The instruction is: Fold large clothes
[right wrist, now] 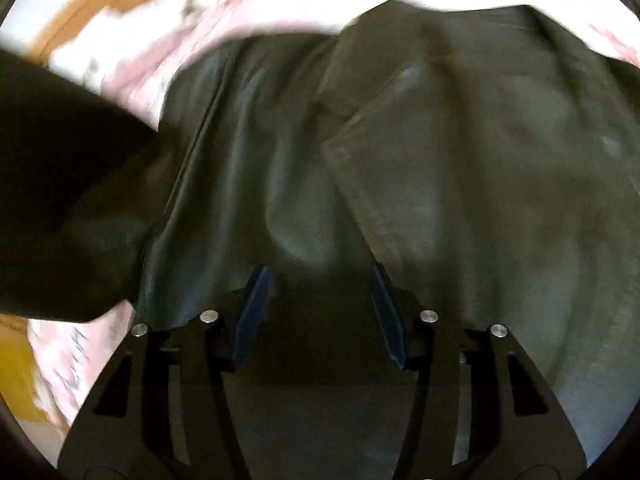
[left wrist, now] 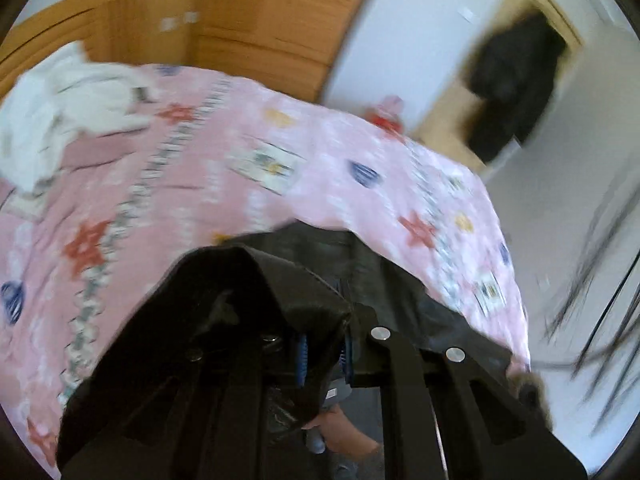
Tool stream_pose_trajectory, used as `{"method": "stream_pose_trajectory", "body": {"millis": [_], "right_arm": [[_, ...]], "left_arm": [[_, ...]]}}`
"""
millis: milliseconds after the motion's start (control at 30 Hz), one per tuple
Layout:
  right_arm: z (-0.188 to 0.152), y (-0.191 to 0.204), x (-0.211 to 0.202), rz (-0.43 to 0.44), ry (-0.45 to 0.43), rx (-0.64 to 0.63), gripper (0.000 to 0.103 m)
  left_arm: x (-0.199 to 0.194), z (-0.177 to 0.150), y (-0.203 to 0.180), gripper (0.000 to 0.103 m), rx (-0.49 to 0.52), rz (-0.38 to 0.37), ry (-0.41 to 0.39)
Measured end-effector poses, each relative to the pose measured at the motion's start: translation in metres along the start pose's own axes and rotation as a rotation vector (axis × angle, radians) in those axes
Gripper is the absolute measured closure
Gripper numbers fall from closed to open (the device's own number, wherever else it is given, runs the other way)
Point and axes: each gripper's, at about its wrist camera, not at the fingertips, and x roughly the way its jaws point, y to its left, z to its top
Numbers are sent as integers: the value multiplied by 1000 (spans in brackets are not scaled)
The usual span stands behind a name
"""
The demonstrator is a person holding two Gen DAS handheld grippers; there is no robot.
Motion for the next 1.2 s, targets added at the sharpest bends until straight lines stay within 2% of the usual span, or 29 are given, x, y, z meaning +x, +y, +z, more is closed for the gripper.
{"method": "stream_pose_trajectory", "body": {"millis": [33,167,333,400,567,700,800,900,933,1033,1100,1133,1167,1200], "right_arm": [[0,-22,-25,-26,-31,38,51],[-7,-114,-116,-125,-130,125,51],[-31,-227,-210,-338,-185,146,51],[-45,-261,-233,-406,-186,170,51],[-81,-309,-266,-518,-158,242,51],[-88,-309,-270,-526,-154,279,50],[-89,-294,-266,-514,-149,285,42],[-89,-279,-264,-491,-160,280,36],[-90,-273,-266,-486,-167,283,35],[-93,-257,-270,-435,-187,320,34],[-98,-249,-272,-384,-179,349,32],[-102,-243,-271,-333,-170,368,31],[-106,-239,-271,-308,-158,378,31],[-110,-233,-267,-266,-135,386,31]], "left_arm": [[8,-7,-11,92,16,-12,15],[71,-46,-81,92,110,-125,155],[160,-117,-136,92,209,-160,304],[195,-147,-151,92,241,-166,363],[276,-217,-177,91,346,-134,505],[296,-254,-176,89,404,-118,585],[274,-264,-180,77,460,-149,572],[244,-261,-187,74,456,-261,558],[236,-259,-185,74,450,-262,546],[208,-240,-166,74,388,-228,490],[189,-217,-143,69,316,-185,431],[180,-205,-129,58,284,-135,387],[170,-189,-104,47,246,-40,324],[166,-180,-88,45,227,23,293]]}}
